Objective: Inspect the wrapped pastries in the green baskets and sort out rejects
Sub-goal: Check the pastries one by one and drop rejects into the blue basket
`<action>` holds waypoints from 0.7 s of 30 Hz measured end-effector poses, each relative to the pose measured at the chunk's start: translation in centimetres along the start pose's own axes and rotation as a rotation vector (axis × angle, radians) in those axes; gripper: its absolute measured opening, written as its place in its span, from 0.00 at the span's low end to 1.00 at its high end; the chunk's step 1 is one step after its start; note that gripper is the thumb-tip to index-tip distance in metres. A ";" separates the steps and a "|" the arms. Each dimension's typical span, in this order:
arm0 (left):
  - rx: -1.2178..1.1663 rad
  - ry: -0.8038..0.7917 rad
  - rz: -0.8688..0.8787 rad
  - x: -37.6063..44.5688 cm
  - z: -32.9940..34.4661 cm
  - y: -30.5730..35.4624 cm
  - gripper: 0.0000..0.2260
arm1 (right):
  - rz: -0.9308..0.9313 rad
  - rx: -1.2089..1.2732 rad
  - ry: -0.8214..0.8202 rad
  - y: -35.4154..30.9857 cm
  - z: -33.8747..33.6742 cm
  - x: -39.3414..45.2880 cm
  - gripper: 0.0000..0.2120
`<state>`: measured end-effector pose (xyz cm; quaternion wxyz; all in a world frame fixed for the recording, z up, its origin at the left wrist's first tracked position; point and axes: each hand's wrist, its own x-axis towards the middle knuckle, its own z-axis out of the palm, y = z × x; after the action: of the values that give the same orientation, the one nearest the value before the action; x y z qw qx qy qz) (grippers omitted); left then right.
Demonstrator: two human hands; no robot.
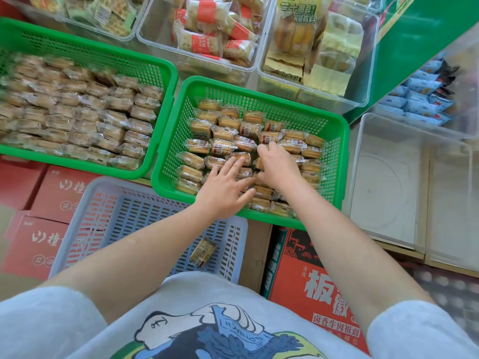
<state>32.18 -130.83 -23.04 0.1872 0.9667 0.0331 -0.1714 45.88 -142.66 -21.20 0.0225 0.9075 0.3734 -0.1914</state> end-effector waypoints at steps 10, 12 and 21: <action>0.010 -0.017 0.008 0.1 0.2 -0.1 0.25 | 0.142 0.344 0.038 -0.1 -3.1 -2.3 0.15; 0.012 -0.009 0.012 0.2 0.3 -0.3 0.26 | 0.234 0.515 0.159 -0.1 -4.7 -4.3 0.10; -1.056 0.133 -0.199 -3.1 -5.1 2.7 0.18 | 0.492 1.779 0.202 -1.7 -5.6 -14.2 0.05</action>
<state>31.27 -131.37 -16.58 0.6278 0.7422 0.2181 -0.0867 37.37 -149.88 -10.68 -0.6746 0.6567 -0.1135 -0.3174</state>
